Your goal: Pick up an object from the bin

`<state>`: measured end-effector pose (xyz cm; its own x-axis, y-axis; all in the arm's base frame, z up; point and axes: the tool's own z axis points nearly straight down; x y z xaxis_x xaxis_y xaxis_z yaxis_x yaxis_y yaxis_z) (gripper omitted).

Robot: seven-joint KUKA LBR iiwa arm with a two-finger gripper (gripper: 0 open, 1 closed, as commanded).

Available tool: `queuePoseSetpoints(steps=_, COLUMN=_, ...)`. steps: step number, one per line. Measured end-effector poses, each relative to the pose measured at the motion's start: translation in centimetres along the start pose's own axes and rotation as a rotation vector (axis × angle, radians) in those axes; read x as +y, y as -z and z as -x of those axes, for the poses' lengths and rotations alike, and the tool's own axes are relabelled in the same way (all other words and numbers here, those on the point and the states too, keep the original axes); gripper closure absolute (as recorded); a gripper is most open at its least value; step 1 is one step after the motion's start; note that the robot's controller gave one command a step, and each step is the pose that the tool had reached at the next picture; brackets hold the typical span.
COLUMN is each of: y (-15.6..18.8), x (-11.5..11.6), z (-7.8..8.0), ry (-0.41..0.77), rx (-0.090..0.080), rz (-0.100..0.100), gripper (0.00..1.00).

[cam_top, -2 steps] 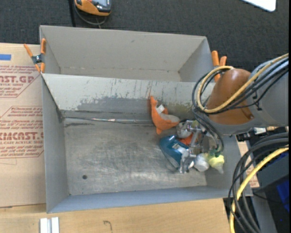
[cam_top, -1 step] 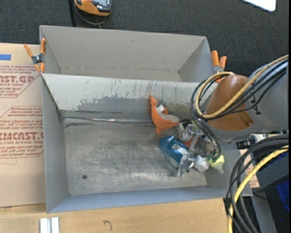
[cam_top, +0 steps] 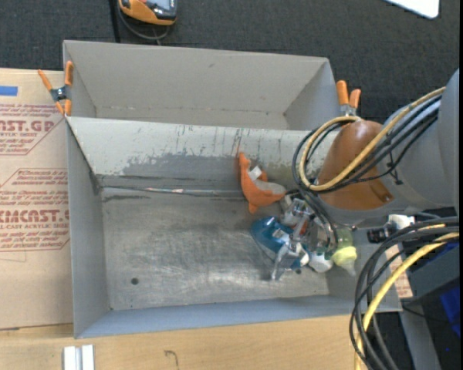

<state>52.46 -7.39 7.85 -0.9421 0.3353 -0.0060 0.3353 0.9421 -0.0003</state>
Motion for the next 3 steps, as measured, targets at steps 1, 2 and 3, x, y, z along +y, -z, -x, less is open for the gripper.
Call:
queuePoseSetpoints(steps=1, y=0.8, x=4.0, z=-1.0, ry=-0.102, rx=0.003, rz=-0.002, gripper=0.0)
queuePoseSetpoints(steps=2, y=0.3, x=-2.1, z=1.7, ry=-0.153, rx=0.007, rz=0.007, gripper=1.0)
queuePoseSetpoints(steps=3, y=0.3, x=-2.1, z=1.7, ry=-0.153, rx=0.007, rz=0.007, gripper=1.0)
